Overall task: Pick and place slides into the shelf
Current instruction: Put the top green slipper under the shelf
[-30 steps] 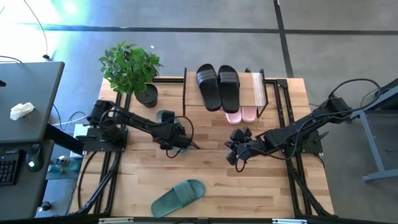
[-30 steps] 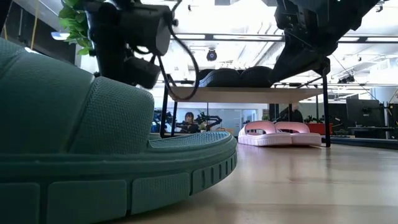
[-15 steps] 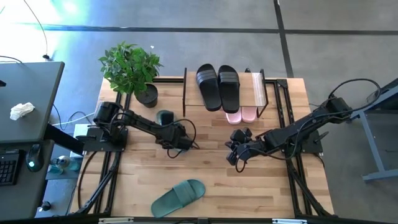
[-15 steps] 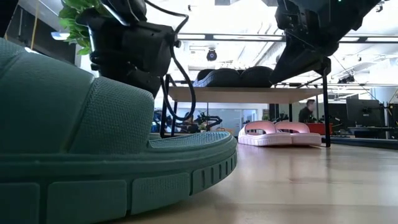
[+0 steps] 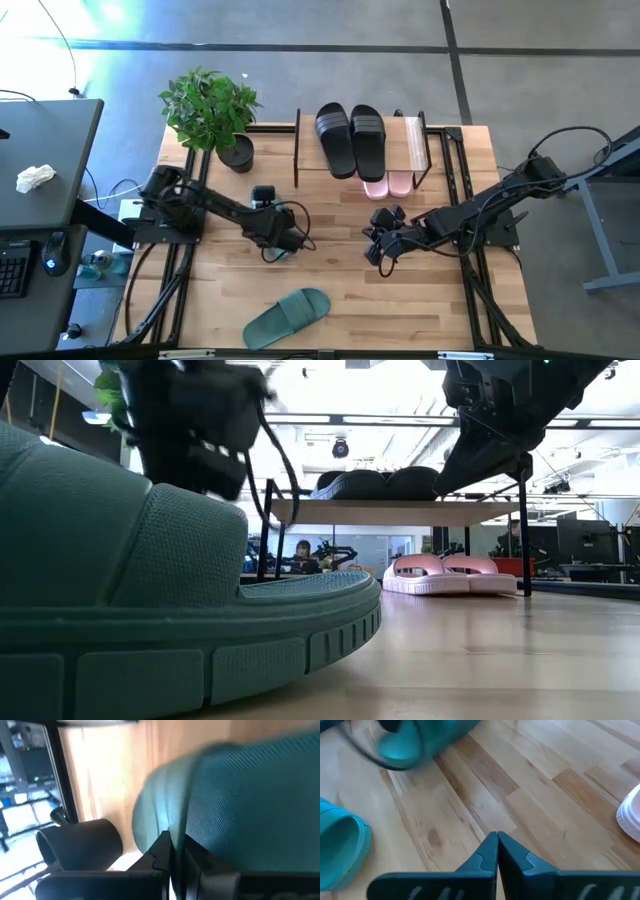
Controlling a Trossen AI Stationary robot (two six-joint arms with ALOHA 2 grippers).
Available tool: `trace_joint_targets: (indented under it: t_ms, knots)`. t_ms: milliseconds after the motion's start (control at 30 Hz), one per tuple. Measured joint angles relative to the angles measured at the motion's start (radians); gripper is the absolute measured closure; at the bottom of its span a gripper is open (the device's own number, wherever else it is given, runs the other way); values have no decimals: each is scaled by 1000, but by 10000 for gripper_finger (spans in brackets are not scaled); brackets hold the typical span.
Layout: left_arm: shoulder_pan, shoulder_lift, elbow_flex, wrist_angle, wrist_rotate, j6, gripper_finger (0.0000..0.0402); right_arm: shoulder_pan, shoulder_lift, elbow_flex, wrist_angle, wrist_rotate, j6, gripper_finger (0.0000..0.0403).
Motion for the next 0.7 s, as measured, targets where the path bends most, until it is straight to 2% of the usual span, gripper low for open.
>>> trace_joint_targets:
  t_ms: [200, 367, 500, 700]
  knots:
    - [-124, -104, 87, -135, 27, -49, 397, 0, 0, 0, 2, 17, -2, 403]
    - [-231, -162, 206, -155, 3, -2, 398, -6, -10, 0, -2, -53, 3, 403]
    - [-281, -160, 310, -144, -83, 41, 399, -18, -73, 0, -12, -141, 56, 403]
    - [-264, -119, 394, -72, -282, 112, 400, -23, -224, 0, -5, -252, 111, 403]
